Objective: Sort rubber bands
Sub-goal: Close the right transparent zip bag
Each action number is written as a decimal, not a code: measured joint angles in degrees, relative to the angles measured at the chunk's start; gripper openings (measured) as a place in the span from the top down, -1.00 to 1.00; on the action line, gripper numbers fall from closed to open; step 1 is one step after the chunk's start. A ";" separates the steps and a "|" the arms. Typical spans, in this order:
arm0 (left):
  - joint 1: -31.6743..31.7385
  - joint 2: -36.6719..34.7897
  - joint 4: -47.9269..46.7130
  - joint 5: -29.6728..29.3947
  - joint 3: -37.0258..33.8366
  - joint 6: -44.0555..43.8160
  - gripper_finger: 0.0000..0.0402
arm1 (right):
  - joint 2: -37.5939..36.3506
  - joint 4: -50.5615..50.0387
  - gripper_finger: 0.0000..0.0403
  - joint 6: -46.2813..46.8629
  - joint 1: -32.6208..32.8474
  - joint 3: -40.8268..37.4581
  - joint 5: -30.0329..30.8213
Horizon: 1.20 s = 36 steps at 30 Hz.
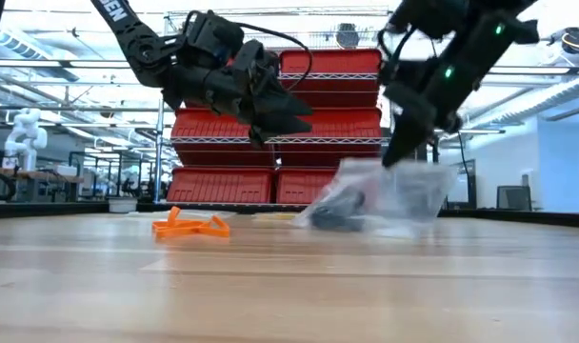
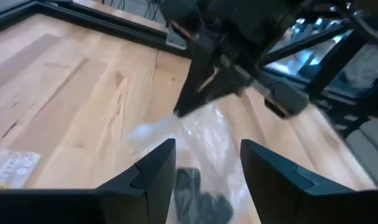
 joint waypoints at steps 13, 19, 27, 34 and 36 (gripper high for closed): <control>1.36 -0.04 5.40 1.09 1.10 0.15 0.08 | -16.07 -0.72 1.00 -18.52 0.11 0.00 -1.78; 1.18 0.75 4.78 0.14 3.05 2.42 0.08 | -16.49 2.08 1.00 -22.48 0.13 0.00 -4.34; 0.90 1.44 4.70 1.53 3.48 2.39 0.08 | -16.49 3.79 1.00 -23.44 0.73 0.00 -4.48; -0.28 1.44 4.78 2.79 3.57 2.44 0.10 | -16.51 5.85 1.00 -24.24 1.25 0.04 -5.85; -0.54 1.44 4.86 2.79 4.01 2.45 0.16 | -16.51 6.43 1.00 -24.25 1.23 0.04 -5.84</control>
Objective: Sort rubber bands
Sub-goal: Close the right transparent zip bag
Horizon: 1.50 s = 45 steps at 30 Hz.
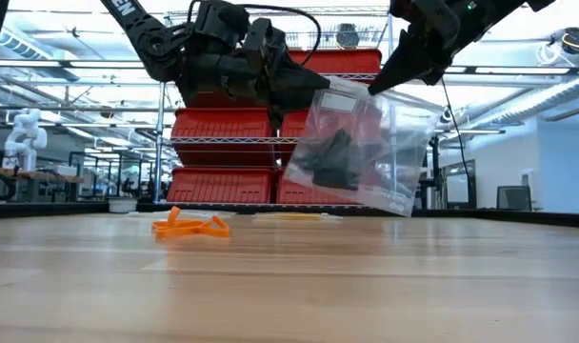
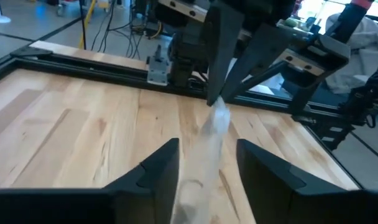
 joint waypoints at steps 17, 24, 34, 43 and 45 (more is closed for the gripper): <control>-1.39 0.04 -2.40 0.20 0.64 6.61 0.98 | 0.00 2.02 0.82 4.00 -0.61 0.02 -1.55; -1.75 0.04 -3.04 0.14 0.64 8.69 0.99 | 0.22 11.29 0.52 4.42 -3.76 0.04 -9.78; -1.78 0.07 -2.88 0.02 0.64 9.06 0.99 | 5.48 14.84 0.39 -1.32 -7.65 0.07 -16.30; -1.82 0.07 -3.26 -0.23 0.64 9.04 1.00 | 6.71 16.07 0.59 -2.58 -9.46 0.07 -16.52; -1.82 0.07 -3.36 -0.57 0.64 9.04 1.00 | 6.71 16.19 0.67 -2.63 -9.49 0.07 -16.55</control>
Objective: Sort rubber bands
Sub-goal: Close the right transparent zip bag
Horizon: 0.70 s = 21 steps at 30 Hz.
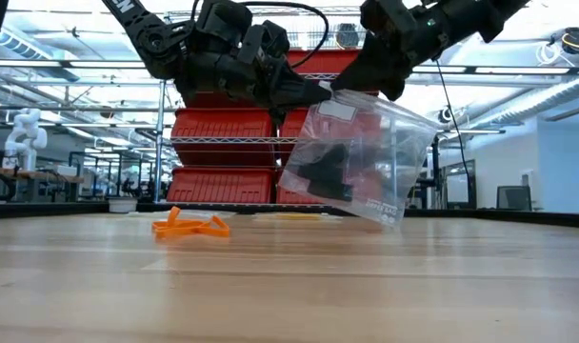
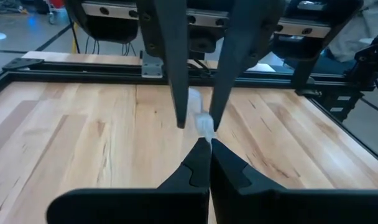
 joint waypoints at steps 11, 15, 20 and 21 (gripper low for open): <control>0.00 0.00 -0.16 -2.28 0.00 0.00 1.00 | -0.02 0.72 0.97 -0.86 -0.04 0.00 -1.29; 0.00 0.03 -0.11 -2.65 0.00 -0.02 1.00 | -0.07 -0.25 0.98 -0.84 -0.04 0.00 -1.31; 0.00 0.07 -0.08 -2.69 0.00 -0.04 1.00 | -0.67 -2.68 0.97 -0.49 0.12 0.04 -1.38; 0.08 0.07 -0.03 -2.69 0.00 -0.04 1.00 | -0.89 -3.07 0.97 -0.38 0.17 0.04 -1.38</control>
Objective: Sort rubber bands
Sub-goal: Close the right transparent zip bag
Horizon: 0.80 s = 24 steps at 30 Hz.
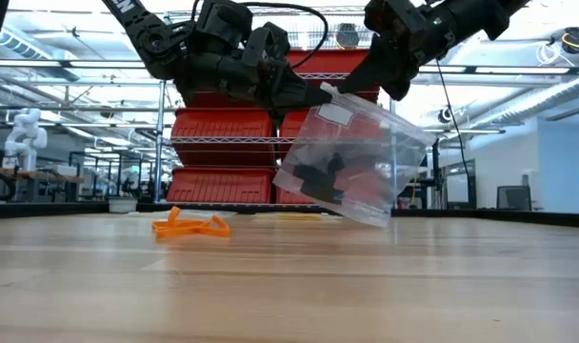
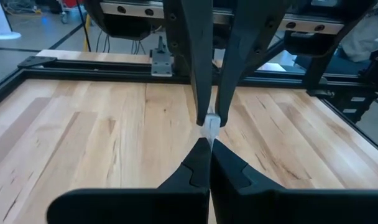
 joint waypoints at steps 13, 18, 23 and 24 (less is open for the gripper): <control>0.21 0.00 0.72 -0.99 0.00 -0.02 1.00 | -4.95 -13.01 0.97 3.47 0.37 -0.02 0.04; 1.08 0.00 0.66 -1.11 0.00 -0.04 1.00 | -6.19 -19.43 0.97 5.19 0.47 -0.02 -0.10; 2.06 0.00 0.63 -1.14 0.00 -0.11 1.00 | -7.16 -24.32 0.97 6.57 1.48 -0.05 -0.09; 2.14 -0.02 0.64 -1.20 0.00 -0.14 1.00 | -7.34 -25.33 0.97 6.96 1.70 -0.08 -0.12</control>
